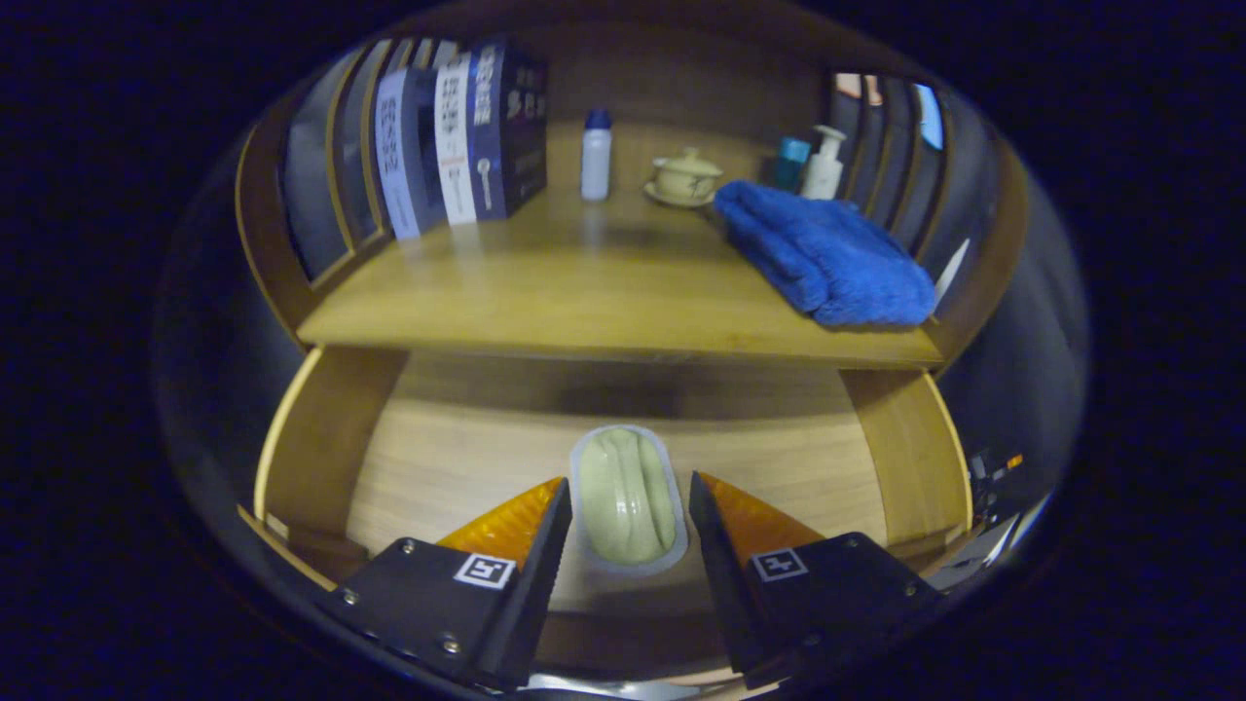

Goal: Pull open the drawer, take out the items inside it, and place them on the countertop above the cabinet.

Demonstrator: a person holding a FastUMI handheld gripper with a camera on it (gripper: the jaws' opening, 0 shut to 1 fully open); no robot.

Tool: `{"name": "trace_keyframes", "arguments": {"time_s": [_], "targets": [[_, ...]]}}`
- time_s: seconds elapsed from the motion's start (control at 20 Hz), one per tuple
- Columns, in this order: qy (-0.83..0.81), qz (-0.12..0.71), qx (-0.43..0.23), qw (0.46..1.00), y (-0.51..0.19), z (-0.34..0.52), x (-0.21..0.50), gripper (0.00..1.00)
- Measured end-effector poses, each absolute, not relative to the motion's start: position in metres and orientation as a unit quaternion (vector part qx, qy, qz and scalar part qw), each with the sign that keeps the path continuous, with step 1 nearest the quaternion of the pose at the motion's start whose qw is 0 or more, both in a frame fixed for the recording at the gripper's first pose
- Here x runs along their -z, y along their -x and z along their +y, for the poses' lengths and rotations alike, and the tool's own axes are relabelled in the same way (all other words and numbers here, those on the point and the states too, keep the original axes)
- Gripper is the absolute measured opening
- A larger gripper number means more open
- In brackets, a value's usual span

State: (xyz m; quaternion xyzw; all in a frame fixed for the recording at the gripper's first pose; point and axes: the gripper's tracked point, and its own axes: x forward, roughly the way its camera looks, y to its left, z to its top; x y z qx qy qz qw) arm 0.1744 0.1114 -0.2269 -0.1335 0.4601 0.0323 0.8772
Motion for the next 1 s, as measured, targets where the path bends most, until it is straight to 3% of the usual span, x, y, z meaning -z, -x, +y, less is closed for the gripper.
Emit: {"name": "trace_keyframes", "arguments": {"time_s": [0.15,0.35,0.4,0.45,0.65,1.0], "targets": [[0.134,0.479,-0.031,0.867,-0.174,0.114,0.249,0.70],[0.141,0.486,-0.003,0.863,-0.173,0.098,0.254,0.34],[0.139,0.484,-0.006,0.864,-0.175,0.099,0.261,0.33],[0.138,0.487,-0.004,0.862,-0.174,0.099,0.252,0.14],[0.132,0.471,0.013,0.872,-0.170,0.098,0.237,0.14],[0.157,0.382,0.038,0.910,-0.171,0.103,0.142,0.14]]}}
